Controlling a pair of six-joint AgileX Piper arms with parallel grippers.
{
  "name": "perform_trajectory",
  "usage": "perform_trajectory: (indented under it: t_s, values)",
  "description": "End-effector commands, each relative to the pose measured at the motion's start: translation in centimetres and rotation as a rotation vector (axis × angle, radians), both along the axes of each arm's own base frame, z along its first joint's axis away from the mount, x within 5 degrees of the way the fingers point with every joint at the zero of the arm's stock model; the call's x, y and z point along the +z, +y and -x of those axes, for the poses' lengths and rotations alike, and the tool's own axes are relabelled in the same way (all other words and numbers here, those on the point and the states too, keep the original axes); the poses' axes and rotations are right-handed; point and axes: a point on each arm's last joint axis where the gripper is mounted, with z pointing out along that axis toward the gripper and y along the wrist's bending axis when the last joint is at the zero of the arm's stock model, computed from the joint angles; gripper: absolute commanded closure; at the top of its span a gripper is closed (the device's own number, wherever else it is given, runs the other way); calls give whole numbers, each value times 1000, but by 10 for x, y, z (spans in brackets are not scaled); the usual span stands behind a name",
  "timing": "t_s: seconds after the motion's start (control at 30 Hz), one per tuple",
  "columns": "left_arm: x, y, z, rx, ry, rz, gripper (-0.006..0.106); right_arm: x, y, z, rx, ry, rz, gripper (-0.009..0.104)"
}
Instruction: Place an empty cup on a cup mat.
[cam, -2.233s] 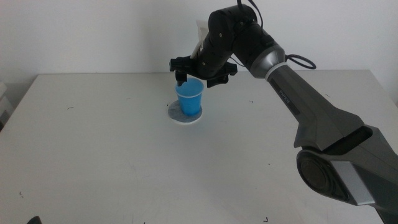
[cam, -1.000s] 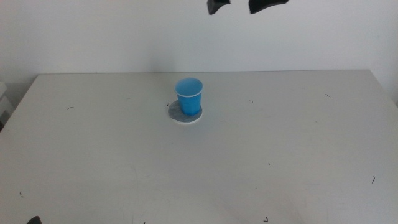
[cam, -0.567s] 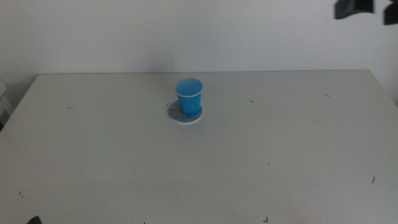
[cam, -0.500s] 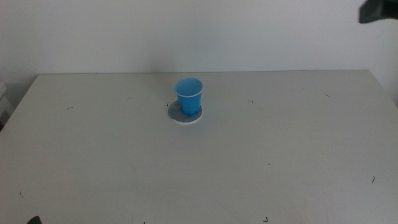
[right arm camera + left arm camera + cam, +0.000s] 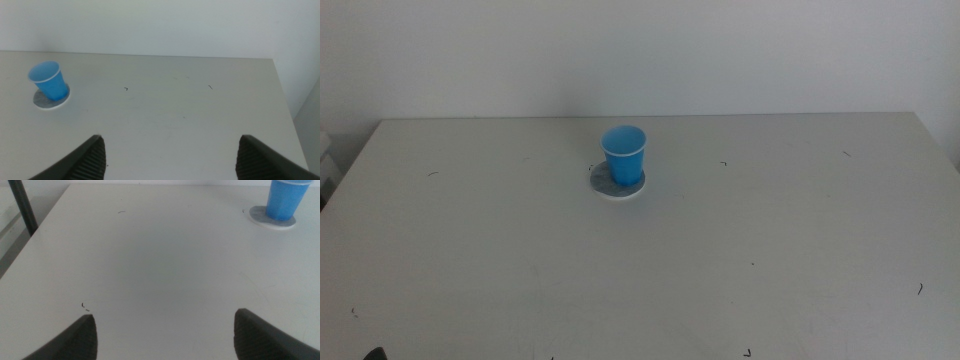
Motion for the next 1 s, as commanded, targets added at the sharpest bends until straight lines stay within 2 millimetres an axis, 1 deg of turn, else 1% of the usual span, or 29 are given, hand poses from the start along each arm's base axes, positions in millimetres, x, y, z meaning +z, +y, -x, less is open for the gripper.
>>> perform_trajectory:
  t_s: [0.0,0.1,0.2,0.27,0.4,0.5,0.63,0.73,0.87,0.97]
  values:
    - [8,0,-1,0,-81,15,-5,-3,-3,11,-16,-149,4,24]
    - [8,0,-1,0,-81,15,-5,-26,-5,26,-28,-210,15,16]
    - [8,0,-1,0,-81,15,-5,-44,-8,38,-40,-297,46,10]
    - [8,0,-1,0,-81,15,-5,-54,-9,46,-45,-347,61,8]
    - [8,0,-1,0,-81,15,-5,-77,-10,60,-42,-310,75,8]
    - [8,0,-1,0,-81,15,-5,-91,-11,68,-40,-299,77,8]
    - [8,0,-1,0,-81,15,-5,-106,-12,78,-43,-341,80,8]
    - [8,0,-1,0,-81,15,-5,-114,-13,86,-49,-394,100,8]
    - [8,0,-1,0,-77,15,-5,-125,-13,84,-49,-369,114,8]
    - [8,0,-1,0,-77,15,-5,-138,-13,81,-46,-331,112,8]
